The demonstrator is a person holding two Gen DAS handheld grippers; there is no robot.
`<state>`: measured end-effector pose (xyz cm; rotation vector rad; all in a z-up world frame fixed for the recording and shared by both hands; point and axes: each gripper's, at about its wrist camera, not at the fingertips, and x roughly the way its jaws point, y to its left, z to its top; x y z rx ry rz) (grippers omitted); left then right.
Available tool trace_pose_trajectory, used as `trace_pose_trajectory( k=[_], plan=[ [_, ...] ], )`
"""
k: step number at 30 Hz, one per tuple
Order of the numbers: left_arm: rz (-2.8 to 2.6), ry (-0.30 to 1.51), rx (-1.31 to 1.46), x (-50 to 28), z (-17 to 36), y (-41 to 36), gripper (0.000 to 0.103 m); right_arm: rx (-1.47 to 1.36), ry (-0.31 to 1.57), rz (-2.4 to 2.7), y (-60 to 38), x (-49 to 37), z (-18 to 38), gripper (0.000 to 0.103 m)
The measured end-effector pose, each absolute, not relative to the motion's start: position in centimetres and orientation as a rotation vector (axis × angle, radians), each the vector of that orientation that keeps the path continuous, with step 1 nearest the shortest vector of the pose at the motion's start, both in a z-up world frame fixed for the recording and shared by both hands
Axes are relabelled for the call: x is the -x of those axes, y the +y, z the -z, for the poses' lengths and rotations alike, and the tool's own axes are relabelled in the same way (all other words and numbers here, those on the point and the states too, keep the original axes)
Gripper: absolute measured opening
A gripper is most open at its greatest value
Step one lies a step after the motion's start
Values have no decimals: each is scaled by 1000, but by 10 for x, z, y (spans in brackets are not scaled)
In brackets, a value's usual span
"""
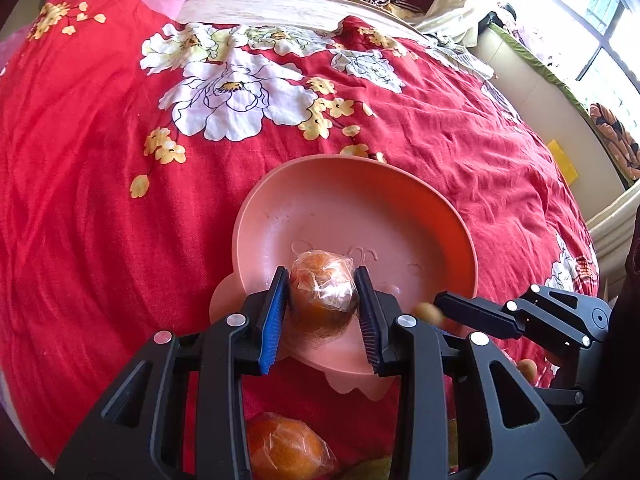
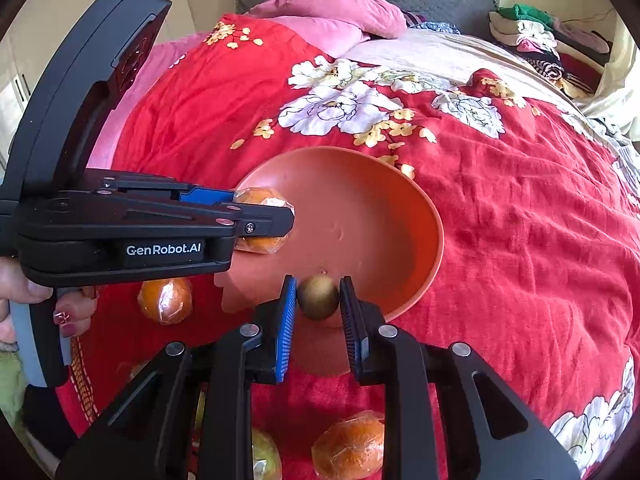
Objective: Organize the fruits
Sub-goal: 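Carry the wrapped orange and the longan in both grippers over the pink bowl, then open the right gripper to drop the longan while the left gripper releases the orange into the bowl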
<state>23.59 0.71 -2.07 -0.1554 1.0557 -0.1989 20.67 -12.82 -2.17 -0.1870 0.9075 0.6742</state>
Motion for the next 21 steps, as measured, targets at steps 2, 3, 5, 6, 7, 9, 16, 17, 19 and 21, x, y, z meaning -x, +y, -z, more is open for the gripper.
trace_pose_trajectory(
  k=[2, 3, 5, 6, 7, 9, 16, 17, 19, 21],
  plan=[
    [199, 1056, 157, -237, 21, 8, 26, 184, 908, -672, -129, -207, 22, 22],
    [199, 1056, 157, -236, 21, 7, 26, 184, 906, -670, -128, -207, 22, 22],
    [198, 1057, 154, -237, 21, 7, 26, 176, 903, -669, -130, -206, 21, 27],
    [196, 1057, 155, -238, 22, 8, 26, 173, 896, -665, -131, -205, 20, 30],
    [195, 1058, 154, -238, 22, 9, 26, 171, 893, -662, -132, -203, 19, 34],
    [192, 1059, 153, -239, 23, 10, 26, 166, 887, -659, -134, -201, 16, 35],
    [185, 1055, 146, -239, 22, 10, 30, 139, 866, -652, -144, -190, 6, 43],
    [183, 1053, 146, -239, 22, 10, 37, 136, 863, -649, -145, -189, 5, 44],
    [181, 1049, 143, -238, 21, 9, 39, 131, 859, -645, -147, -188, 4, 45],
    [181, 1046, 141, -237, 20, 9, 39, 120, 856, -637, -150, -187, 2, 46]
  ],
)
